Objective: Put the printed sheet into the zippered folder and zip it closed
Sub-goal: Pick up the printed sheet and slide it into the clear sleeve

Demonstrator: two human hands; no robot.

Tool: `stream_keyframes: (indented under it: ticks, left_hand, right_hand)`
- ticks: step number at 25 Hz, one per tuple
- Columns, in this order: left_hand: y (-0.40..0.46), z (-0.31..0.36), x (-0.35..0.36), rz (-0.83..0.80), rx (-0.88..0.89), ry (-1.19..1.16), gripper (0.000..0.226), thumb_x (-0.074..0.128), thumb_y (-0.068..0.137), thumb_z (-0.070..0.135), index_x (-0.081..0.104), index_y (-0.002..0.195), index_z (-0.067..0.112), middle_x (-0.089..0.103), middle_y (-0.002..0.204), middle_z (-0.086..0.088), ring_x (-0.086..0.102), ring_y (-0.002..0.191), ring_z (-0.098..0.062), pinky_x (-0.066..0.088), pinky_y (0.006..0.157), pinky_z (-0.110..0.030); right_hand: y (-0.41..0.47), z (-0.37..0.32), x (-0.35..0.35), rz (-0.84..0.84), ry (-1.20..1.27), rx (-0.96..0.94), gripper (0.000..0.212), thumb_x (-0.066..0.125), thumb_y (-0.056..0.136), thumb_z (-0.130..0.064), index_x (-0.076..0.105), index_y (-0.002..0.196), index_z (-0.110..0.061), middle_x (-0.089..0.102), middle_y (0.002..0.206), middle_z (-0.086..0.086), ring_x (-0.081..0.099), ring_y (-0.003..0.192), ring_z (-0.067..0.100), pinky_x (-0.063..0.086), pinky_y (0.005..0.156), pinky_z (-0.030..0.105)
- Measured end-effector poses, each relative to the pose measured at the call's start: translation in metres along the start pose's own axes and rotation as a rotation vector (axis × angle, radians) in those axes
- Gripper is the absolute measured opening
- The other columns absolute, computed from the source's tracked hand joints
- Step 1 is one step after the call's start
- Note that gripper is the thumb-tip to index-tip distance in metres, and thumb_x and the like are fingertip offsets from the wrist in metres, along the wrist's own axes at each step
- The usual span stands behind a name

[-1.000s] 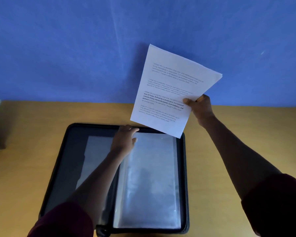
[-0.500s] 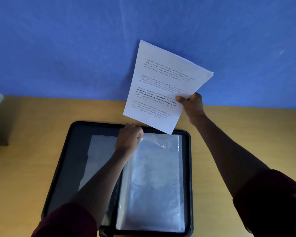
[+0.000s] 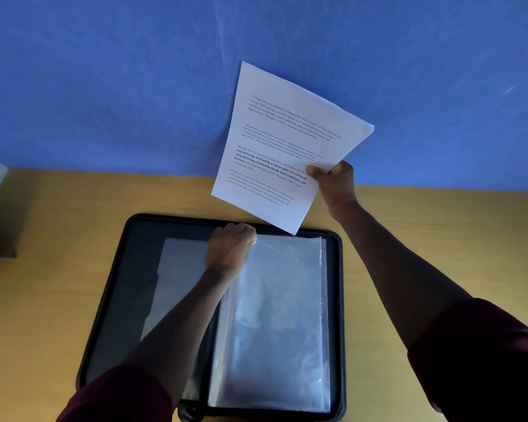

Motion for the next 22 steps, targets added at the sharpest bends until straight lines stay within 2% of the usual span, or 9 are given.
stream_keyframes:
  ticks: [4,5,8,10,13,17,22]
  left_hand:
    - [-0.004,0.001,-0.003,0.021,0.027,-0.054,0.023,0.064,0.073,-0.003,0.055,0.070,0.018,0.055,0.062,0.002,0.053,0.055,-0.027,0.045,0.055,-0.036]
    - [-0.003,0.000,-0.002,0.007,0.042,-0.089,0.021,0.065,0.074,0.000,0.057,0.075,0.019,0.055,0.064,0.003,0.055,0.057,-0.026,0.046,0.057,-0.036]
    - [-0.001,-0.003,0.007,-0.102,0.038,-0.245,0.014,0.069,0.084,0.012,0.065,0.095,0.019,0.064,0.088,0.005,0.065,0.077,-0.017,0.051,0.067,-0.033]
    - [0.000,-0.004,0.012,-0.142,0.011,-0.317,0.010,0.069,0.086,0.016,0.066,0.095,0.020,0.062,0.094,0.007,0.067,0.083,-0.013,0.052,0.069,-0.031]
    - [0.000,-0.004,0.014,-0.138,0.005,-0.341,0.009,0.070,0.086,0.019,0.064,0.090,0.023,0.063,0.094,0.009,0.069,0.086,-0.007,0.051,0.068,-0.026]
    - [0.003,-0.001,0.012,-0.109,0.003,-0.288,0.007,0.072,0.086,0.022,0.065,0.089,0.023,0.065,0.090,0.007,0.066,0.080,-0.010,0.041,0.064,-0.023]
    - [0.003,0.001,0.010,-0.111,0.003,-0.291,0.006,0.071,0.088,0.020,0.065,0.088,0.021,0.065,0.089,0.007,0.066,0.080,-0.013,0.042,0.065,-0.024]
  right_hand:
    - [-0.002,0.002,0.006,-0.004,0.001,-0.003,0.021,0.073,0.082,0.002,0.068,0.095,-0.014,0.074,0.090,-0.003,0.071,0.076,0.005,0.055,0.066,0.017]
    - [-0.002,0.003,0.007,-0.008,0.004,-0.002,0.021,0.073,0.082,0.002,0.068,0.096,-0.013,0.074,0.091,-0.002,0.071,0.078,0.007,0.056,0.068,0.019]
    - [-0.005,0.008,0.012,-0.010,-0.012,0.008,0.020,0.073,0.082,0.000,0.068,0.097,-0.013,0.074,0.091,-0.002,0.071,0.076,0.006,0.055,0.066,0.018]
    - [-0.007,0.012,0.015,-0.016,-0.040,0.006,0.019,0.073,0.082,0.000,0.068,0.094,-0.014,0.074,0.089,-0.004,0.070,0.072,0.002,0.054,0.063,0.016]
    - [-0.009,0.020,0.018,-0.018,-0.070,0.013,0.019,0.073,0.082,0.000,0.069,0.094,-0.014,0.074,0.088,-0.004,0.069,0.070,0.002,0.053,0.062,0.016]
    - [-0.010,0.029,0.016,-0.018,-0.107,0.036,0.019,0.074,0.082,0.000,0.068,0.095,-0.012,0.073,0.088,-0.004,0.068,0.072,0.004,0.053,0.063,0.016]
    - [-0.011,0.031,0.008,-0.077,-0.120,0.049,0.020,0.072,0.083,0.002,0.068,0.093,-0.015,0.073,0.089,-0.006,0.070,0.076,0.005,0.056,0.066,0.019]
Point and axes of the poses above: each hand's wrist, its own y-axis towards the middle knuckle, its own x-axis out of the palm, z = x × y, the point moved 5 cm from there along y, towards the middle knuckle
